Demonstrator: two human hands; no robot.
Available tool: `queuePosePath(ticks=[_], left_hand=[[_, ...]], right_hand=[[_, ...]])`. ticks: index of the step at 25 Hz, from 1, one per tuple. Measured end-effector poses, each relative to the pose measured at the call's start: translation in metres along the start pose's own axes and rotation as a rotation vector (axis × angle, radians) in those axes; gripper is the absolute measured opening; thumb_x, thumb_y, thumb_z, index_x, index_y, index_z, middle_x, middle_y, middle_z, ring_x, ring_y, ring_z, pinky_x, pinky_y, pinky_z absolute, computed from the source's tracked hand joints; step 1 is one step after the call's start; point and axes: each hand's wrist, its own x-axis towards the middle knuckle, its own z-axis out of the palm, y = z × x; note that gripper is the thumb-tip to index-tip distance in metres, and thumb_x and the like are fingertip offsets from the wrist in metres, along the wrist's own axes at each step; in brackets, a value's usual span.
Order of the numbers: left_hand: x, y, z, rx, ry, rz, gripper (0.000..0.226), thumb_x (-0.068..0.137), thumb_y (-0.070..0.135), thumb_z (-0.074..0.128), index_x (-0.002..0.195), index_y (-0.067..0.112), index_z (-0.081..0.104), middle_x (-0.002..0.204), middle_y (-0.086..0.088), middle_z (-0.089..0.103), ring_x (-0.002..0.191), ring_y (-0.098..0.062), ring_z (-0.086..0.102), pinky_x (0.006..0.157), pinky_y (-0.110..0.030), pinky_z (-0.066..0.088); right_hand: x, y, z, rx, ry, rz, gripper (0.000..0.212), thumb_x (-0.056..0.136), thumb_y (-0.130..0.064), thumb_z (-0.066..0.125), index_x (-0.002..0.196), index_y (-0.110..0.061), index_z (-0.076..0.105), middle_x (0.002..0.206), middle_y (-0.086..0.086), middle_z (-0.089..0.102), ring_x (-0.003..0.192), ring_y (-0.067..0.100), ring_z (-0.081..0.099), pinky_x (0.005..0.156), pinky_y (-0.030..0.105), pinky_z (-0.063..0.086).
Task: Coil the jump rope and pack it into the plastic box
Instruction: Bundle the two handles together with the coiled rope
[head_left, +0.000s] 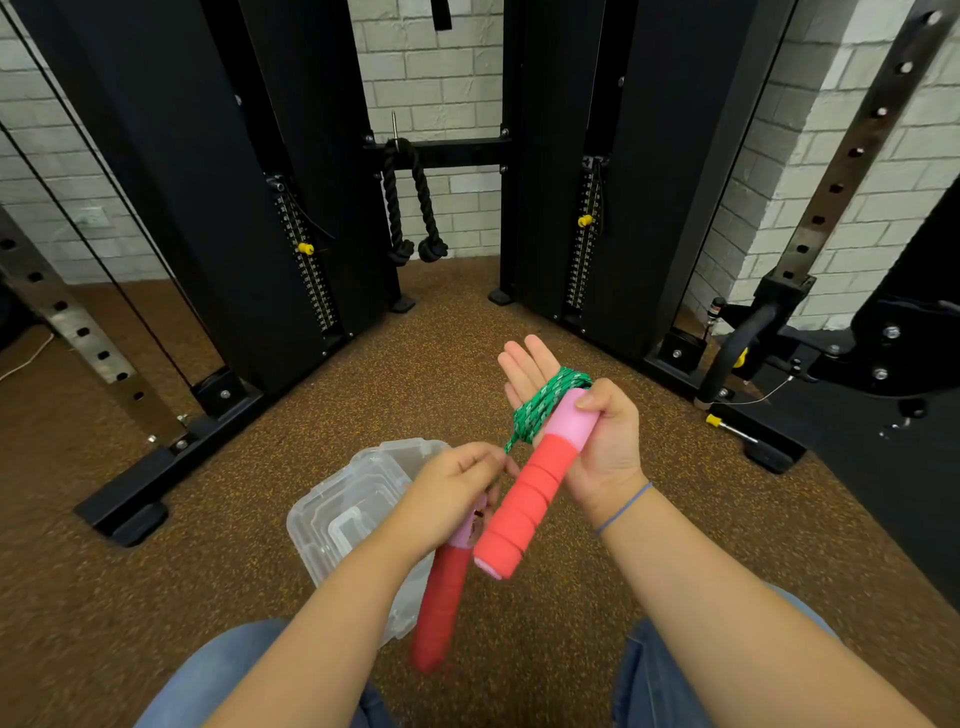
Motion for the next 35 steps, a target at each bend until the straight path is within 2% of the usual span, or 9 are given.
queuePosePath(ticks=[4,7,11,18,21,23,25,31,35], left_hand=[[-0.007,0.003,0.002,0.438,0.028,0.069,0.025,0.083,0.012,0.063,0.1,0.032,0.063,0.082,0.009,0.069,0.063,0.007,0.057,0.06,-0.007,0.042],[-0.011,0.006,-0.001,0.671,-0.022,0.142,0.044,0.075,0.011,0.065,0.118,0.021,0.058,0.102,0.001,0.071,0.087,-0.004,0.063,0.074,-0.015,0.045],[-0.016,0.011,-0.009,0.75,-0.053,0.198,0.045,0.068,0.014,0.065,0.108,0.029,0.051,0.101,0.005,0.068,0.091,-0.011,0.063,0.077,-0.032,0.05],[-0.024,0.022,-0.017,1.254,0.035,0.476,0.032,0.063,0.017,0.063,0.087,0.032,0.049,0.082,0.011,0.063,0.079,-0.017,0.062,0.067,-0.034,0.04],[-0.022,0.02,-0.019,1.317,0.096,0.533,0.044,0.054,0.019,0.07,0.088,0.035,0.048,0.087,0.016,0.063,0.074,-0.009,0.063,0.066,-0.029,0.04],[-0.022,0.02,-0.022,1.293,0.107,0.512,0.045,0.055,0.021,0.069,0.092,0.036,0.048,0.092,0.015,0.059,0.074,-0.01,0.062,0.067,-0.03,0.042],[-0.024,0.022,-0.024,1.244,0.092,0.484,0.046,0.058,0.023,0.067,0.098,0.033,0.048,0.094,0.013,0.055,0.077,-0.011,0.061,0.07,-0.032,0.043],[-0.032,0.025,-0.029,1.045,-0.161,0.384,0.091,0.064,0.033,0.069,0.14,0.042,0.02,0.148,0.021,0.021,0.13,0.001,0.03,0.098,-0.022,0.034],[-0.036,0.027,-0.022,1.077,-0.272,0.311,0.087,0.059,0.032,0.072,0.131,0.047,0.025,0.127,0.027,0.042,0.112,0.002,0.043,0.085,-0.023,0.044]], right_hand=[[-0.001,0.004,-0.001,-0.134,0.085,0.027,0.116,0.024,-0.014,0.075,0.136,-0.003,0.046,0.14,0.016,0.05,0.128,0.023,0.051,0.107,0.032,0.036],[-0.002,0.008,-0.002,-0.239,0.1,0.048,0.11,0.025,-0.01,0.073,0.131,-0.003,0.049,0.141,0.014,0.049,0.13,0.024,0.047,0.11,0.033,0.033],[-0.005,0.01,-0.005,-0.382,0.166,0.098,0.087,0.043,0.0,0.044,0.13,-0.004,0.048,0.145,0.015,0.044,0.134,0.025,0.042,0.115,0.035,0.026],[-0.015,0.018,-0.004,-0.706,0.163,0.473,0.075,0.054,0.0,0.039,0.127,-0.005,0.051,0.14,0.013,0.049,0.135,0.024,0.041,0.116,0.039,0.027],[-0.021,0.011,0.005,-0.745,0.142,0.53,0.051,0.055,-0.002,0.038,0.092,-0.009,0.073,0.078,0.006,0.068,0.08,0.013,0.066,0.078,0.023,0.053],[-0.027,0.009,0.011,-0.805,0.138,0.556,0.03,0.054,-0.002,0.039,0.044,-0.013,0.065,0.046,-0.004,0.056,0.043,0.005,0.052,0.046,0.014,0.043],[-0.031,0.009,0.013,-0.858,0.135,0.589,0.025,0.051,-0.002,0.042,0.031,-0.014,0.051,0.039,-0.005,0.047,0.035,0.005,0.042,0.039,0.014,0.035],[-0.037,0.012,0.012,-0.884,-0.064,0.84,0.023,0.048,-0.001,0.049,0.056,-0.01,0.069,0.054,-0.001,0.062,0.047,0.007,0.055,0.046,0.015,0.044],[-0.034,0.016,-0.004,-0.966,-0.06,0.914,0.035,0.039,-0.008,0.058,0.074,-0.005,0.057,0.061,0.002,0.063,0.055,0.01,0.06,0.052,0.018,0.048]])
